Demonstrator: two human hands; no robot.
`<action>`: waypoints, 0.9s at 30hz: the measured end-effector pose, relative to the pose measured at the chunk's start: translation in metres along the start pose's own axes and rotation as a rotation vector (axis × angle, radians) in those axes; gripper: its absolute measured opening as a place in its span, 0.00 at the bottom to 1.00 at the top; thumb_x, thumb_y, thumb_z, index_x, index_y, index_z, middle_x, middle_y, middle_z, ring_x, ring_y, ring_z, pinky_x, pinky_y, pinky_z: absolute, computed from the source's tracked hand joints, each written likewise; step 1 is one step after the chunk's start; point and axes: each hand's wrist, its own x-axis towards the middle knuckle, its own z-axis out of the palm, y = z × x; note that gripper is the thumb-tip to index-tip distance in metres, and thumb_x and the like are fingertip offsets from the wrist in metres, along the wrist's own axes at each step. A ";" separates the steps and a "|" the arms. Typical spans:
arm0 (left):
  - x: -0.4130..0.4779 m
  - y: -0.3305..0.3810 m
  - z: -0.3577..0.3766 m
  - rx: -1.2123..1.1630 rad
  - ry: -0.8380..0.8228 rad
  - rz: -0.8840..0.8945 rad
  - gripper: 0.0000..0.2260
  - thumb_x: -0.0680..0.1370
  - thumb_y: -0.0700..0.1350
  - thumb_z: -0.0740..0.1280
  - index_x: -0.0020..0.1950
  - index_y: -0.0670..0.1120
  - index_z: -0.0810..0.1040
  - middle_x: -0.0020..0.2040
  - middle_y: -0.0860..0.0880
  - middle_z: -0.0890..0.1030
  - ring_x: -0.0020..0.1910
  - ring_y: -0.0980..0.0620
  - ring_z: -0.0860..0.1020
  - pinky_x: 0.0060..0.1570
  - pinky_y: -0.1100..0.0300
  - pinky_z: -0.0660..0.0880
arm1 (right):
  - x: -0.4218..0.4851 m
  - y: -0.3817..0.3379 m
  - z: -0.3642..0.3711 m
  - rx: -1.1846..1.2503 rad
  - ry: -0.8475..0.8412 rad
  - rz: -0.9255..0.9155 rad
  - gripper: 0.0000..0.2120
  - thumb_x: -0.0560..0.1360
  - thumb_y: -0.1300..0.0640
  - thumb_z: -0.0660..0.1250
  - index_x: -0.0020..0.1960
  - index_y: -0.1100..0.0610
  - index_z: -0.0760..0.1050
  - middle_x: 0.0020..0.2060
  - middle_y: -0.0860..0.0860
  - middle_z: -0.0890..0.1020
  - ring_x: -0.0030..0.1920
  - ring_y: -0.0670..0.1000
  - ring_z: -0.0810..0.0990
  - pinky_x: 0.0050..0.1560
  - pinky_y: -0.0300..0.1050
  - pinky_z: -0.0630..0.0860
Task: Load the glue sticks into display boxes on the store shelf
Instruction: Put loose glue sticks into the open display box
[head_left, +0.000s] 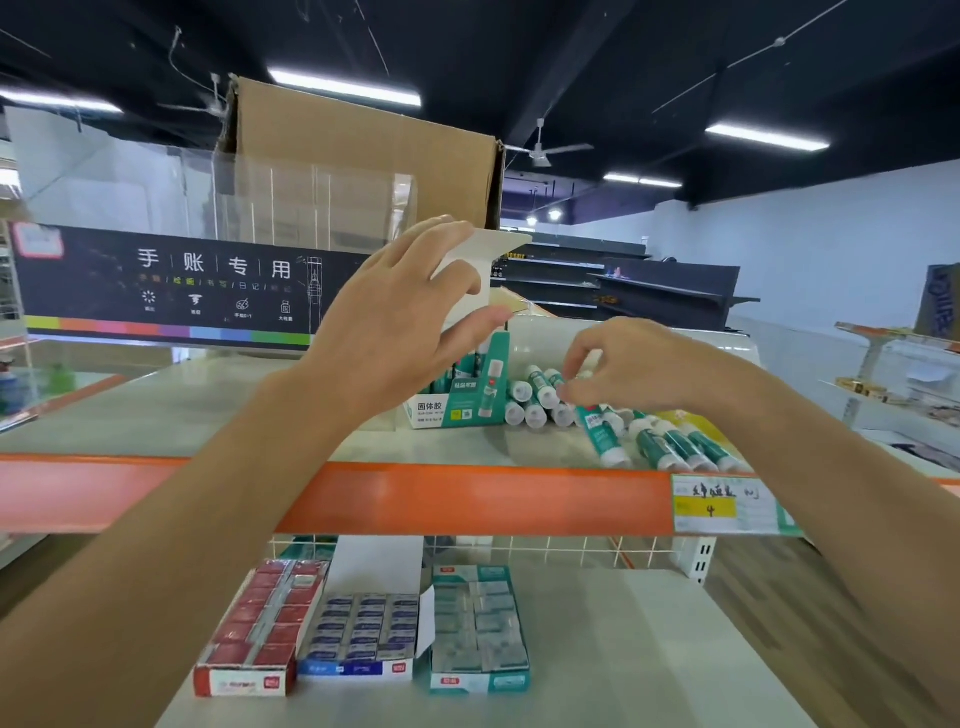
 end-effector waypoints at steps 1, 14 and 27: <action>0.001 -0.001 -0.001 0.002 -0.003 0.000 0.27 0.79 0.61 0.50 0.50 0.42 0.79 0.66 0.43 0.71 0.69 0.46 0.66 0.64 0.53 0.64 | 0.001 -0.001 -0.001 0.049 0.029 -0.006 0.08 0.71 0.45 0.71 0.45 0.48 0.80 0.40 0.44 0.80 0.37 0.44 0.79 0.39 0.43 0.75; 0.007 -0.012 -0.010 -0.107 -0.033 -0.066 0.29 0.79 0.62 0.45 0.50 0.43 0.79 0.68 0.46 0.69 0.70 0.49 0.64 0.60 0.53 0.67 | 0.026 -0.046 -0.003 0.716 0.348 -0.232 0.08 0.75 0.58 0.71 0.52 0.60 0.79 0.42 0.55 0.85 0.37 0.49 0.84 0.43 0.43 0.83; 0.007 -0.017 -0.006 -0.181 0.021 -0.079 0.24 0.79 0.56 0.47 0.45 0.43 0.78 0.67 0.44 0.71 0.68 0.47 0.66 0.57 0.56 0.65 | 0.048 -0.070 0.020 0.520 0.329 -0.336 0.11 0.70 0.59 0.73 0.36 0.50 0.72 0.28 0.41 0.76 0.28 0.32 0.75 0.32 0.24 0.67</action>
